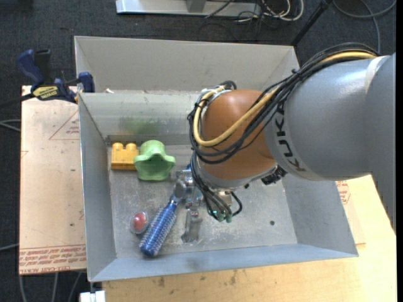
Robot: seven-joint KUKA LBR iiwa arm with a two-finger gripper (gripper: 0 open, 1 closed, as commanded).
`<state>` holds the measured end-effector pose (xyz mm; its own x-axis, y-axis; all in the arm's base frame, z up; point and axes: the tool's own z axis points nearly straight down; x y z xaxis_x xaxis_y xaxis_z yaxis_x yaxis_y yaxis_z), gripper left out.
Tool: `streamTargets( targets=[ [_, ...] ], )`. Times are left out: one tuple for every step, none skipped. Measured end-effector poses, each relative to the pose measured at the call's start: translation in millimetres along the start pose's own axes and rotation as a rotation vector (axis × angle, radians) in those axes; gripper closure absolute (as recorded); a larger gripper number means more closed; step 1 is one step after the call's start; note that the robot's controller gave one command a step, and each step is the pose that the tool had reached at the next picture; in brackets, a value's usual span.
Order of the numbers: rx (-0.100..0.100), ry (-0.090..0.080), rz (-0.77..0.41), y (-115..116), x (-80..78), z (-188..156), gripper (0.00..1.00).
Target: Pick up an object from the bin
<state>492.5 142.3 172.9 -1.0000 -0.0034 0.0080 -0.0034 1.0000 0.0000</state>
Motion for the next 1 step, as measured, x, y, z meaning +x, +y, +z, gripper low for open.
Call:
streamTargets(
  targets=[
    [0.001, -0.002, -0.165, 27.9, -14.3, 97.3, 0.00]
  ],
)
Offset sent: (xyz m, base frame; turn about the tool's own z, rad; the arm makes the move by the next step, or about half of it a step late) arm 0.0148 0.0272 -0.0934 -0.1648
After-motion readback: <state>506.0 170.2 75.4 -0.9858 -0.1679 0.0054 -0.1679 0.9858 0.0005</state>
